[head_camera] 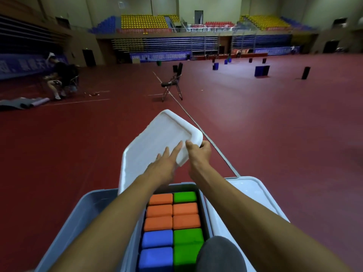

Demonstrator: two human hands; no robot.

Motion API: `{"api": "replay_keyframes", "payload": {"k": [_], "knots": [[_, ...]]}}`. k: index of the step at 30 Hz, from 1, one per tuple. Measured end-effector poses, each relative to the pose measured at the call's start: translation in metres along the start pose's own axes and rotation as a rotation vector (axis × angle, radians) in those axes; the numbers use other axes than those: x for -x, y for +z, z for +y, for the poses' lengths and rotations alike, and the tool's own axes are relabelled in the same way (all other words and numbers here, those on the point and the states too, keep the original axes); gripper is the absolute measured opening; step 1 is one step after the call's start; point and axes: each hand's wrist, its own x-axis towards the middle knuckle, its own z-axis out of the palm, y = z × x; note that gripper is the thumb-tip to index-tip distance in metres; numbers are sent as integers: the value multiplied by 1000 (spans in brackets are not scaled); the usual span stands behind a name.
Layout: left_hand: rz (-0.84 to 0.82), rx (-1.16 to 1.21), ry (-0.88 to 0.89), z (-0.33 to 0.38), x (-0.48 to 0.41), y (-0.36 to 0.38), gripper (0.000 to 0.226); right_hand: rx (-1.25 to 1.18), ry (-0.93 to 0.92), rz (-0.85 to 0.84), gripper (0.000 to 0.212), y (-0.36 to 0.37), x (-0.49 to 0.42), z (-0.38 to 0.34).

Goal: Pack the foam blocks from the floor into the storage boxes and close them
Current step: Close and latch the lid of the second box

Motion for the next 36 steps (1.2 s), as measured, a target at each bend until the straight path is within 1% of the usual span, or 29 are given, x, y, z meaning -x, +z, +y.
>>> {"api": "replay_keyframes", "payload": {"k": [3, 5, 7, 9, 10, 15, 20, 23, 28, 31, 34, 36], "knots": [[13, -127, 62, 12, 21, -11, 112, -111, 58, -1, 26, -26, 21, -7], [49, -190, 104, 16, 29, -12, 111, -231, 108, -16, 23, -37, 35, -8], [59, -214, 125, 19, 39, -12, 102, -315, 177, -62, 27, -46, 43, -6], [71, -210, 148, 17, 45, -11, 96, -373, 210, -91, 37, -54, 50, -5], [72, -210, 160, 16, 47, -10, 95, -395, 219, -96, 38, -57, 51, -5], [88, -213, 216, 12, 53, 1, 92, -428, 244, -79, 42, -65, 49, 4], [73, -269, 238, 8, 55, 22, 94, -448, 297, -70, 41, -75, 49, 30], [64, -276, 255, 0, 50, 40, 90, -458, 344, -64, 43, -78, 47, 48], [-17, -233, 240, -10, 52, 70, 88, -475, 388, -27, 47, -85, 45, 78], [-76, -219, 225, -11, 56, 79, 93, -463, 413, -26, 43, -89, 43, 94], [-118, -195, 209, -14, 59, 89, 92, -449, 434, -16, 37, -90, 43, 107], [-134, -187, 203, -17, 60, 94, 91, -446, 438, -11, 36, -89, 44, 114]]}}
